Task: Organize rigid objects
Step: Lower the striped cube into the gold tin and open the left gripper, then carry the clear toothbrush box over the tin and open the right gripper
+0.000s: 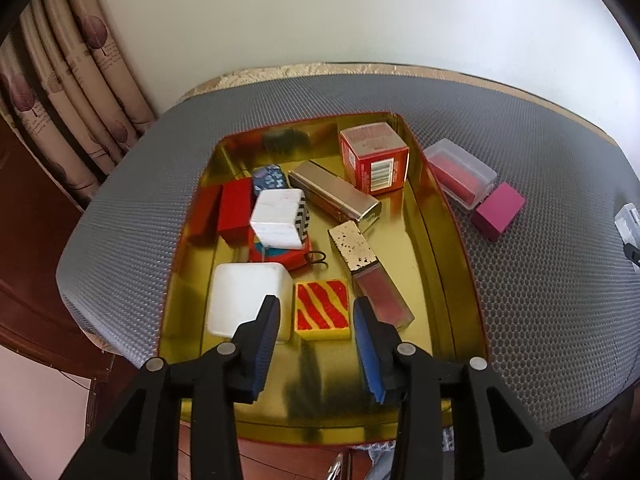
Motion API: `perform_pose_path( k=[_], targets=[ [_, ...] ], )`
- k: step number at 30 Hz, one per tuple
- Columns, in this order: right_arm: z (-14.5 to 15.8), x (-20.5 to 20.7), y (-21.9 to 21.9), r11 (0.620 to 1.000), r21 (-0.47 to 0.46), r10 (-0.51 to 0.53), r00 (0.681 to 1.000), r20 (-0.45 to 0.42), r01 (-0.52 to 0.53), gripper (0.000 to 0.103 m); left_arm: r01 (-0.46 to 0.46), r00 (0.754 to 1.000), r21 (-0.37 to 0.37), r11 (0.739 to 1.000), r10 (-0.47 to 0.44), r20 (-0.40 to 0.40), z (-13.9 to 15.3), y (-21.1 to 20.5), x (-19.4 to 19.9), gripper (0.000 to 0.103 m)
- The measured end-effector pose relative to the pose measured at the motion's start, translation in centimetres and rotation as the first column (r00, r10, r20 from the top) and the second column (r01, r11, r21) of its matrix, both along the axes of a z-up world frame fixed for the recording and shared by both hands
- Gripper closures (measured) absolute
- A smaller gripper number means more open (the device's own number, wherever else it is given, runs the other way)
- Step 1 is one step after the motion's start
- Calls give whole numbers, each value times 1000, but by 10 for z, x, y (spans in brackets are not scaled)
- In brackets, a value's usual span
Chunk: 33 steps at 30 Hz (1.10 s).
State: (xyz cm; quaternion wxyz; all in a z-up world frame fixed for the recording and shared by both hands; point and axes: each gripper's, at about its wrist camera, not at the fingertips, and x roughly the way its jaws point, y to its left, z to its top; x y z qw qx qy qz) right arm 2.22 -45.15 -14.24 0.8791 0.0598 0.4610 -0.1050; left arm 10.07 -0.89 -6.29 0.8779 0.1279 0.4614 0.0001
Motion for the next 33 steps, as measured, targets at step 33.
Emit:
perform_pose_path(
  k=[33],
  targets=[
    [92, 61, 131, 825, 519, 204, 974, 99, -225, 44, -198, 973, -159, 967, 214, 84, 42, 76, -76, 62]
  ],
)
